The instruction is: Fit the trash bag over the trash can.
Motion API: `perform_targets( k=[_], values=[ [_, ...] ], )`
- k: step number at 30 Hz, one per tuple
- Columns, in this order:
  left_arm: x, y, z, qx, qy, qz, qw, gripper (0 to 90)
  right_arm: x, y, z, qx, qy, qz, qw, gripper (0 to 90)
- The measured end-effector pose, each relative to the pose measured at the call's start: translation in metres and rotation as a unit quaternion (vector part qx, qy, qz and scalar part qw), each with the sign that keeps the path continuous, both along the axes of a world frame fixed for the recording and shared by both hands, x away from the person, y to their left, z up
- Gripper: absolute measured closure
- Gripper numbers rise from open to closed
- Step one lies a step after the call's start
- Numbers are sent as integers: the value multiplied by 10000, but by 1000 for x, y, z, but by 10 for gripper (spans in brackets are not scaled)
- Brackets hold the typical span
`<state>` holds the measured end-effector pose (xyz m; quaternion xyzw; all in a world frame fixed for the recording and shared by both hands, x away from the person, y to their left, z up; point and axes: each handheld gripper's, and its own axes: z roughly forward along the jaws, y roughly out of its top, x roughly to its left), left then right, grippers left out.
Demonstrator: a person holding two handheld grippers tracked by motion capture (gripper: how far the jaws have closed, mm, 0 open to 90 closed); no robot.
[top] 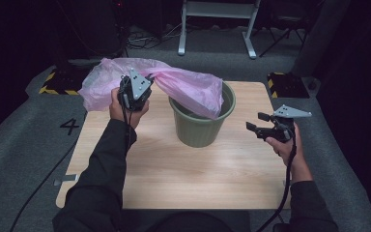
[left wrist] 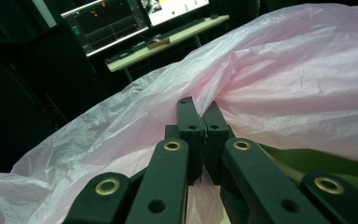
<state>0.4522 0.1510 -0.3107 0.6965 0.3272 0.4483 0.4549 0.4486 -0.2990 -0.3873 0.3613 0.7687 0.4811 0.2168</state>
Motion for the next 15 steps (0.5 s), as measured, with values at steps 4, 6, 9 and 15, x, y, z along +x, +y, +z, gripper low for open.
perform_targets(
  k=[4,6,9,15],
  values=[
    [4,-6,-9,80,99,-38,9999,895,-1,9,20,61,-206,155,9996,307],
    [4,-9,-10,125,99,-50,9999,895,-1,16,30,46,-310,251,9992,308],
    [4,-14,-12,222,66,-12,9997,895,-2,25,41,74,-419,373,9984,308],
    [12,-11,-17,198,163,64,9997,895,-4,41,66,209,-683,620,9955,305]
  ],
)
